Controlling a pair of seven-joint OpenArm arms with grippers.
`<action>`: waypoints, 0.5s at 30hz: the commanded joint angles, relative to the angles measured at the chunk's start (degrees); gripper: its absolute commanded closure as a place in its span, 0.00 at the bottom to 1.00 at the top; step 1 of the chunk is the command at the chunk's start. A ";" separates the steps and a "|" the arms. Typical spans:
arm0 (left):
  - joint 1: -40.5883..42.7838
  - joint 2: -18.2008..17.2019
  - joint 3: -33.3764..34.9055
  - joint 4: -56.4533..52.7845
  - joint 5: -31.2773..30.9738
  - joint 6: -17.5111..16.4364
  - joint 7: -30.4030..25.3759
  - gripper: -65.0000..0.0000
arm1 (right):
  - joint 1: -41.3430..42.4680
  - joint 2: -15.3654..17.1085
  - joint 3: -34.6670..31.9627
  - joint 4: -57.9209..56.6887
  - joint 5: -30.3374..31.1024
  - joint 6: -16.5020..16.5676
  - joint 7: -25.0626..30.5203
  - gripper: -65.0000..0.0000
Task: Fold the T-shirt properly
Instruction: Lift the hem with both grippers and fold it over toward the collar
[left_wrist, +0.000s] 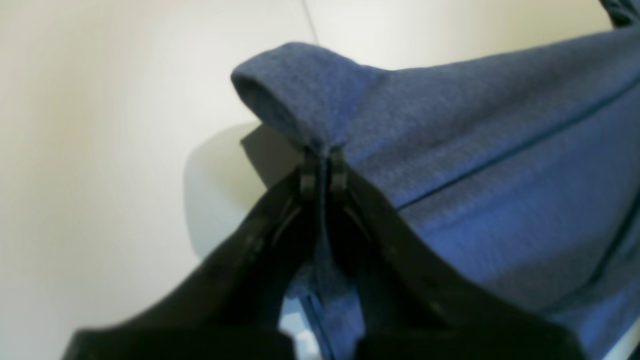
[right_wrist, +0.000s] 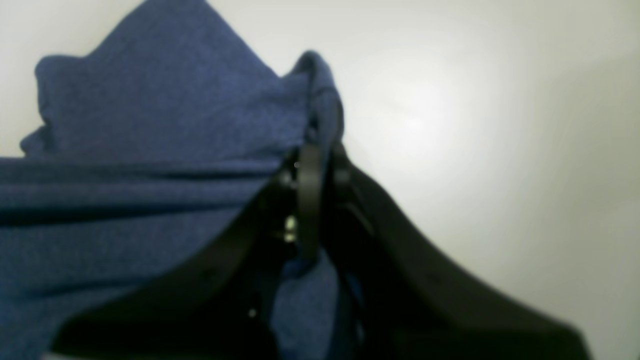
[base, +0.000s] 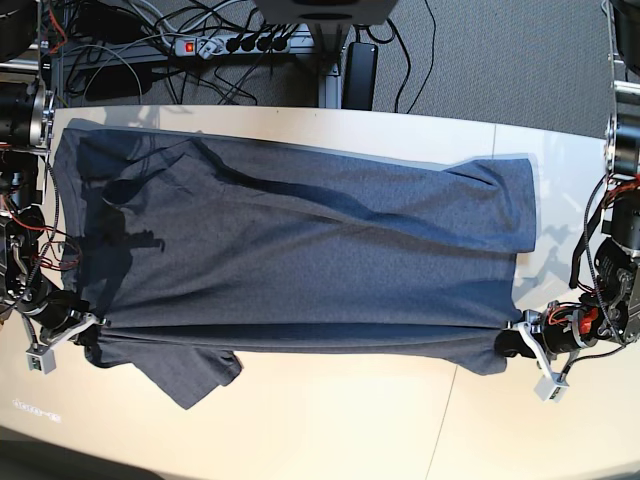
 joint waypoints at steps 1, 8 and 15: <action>-0.61 -1.81 -0.31 2.73 -0.46 -0.91 0.04 1.00 | 1.66 2.01 0.44 1.01 0.85 3.85 0.83 1.00; 8.13 -6.03 -0.42 17.16 -0.37 -0.91 0.04 1.00 | 1.53 2.29 0.63 1.09 4.24 3.85 -3.96 1.00; 12.70 -6.62 -6.23 21.00 0.50 -0.91 0.04 1.00 | -0.68 2.25 7.80 2.73 7.41 3.85 -8.11 1.00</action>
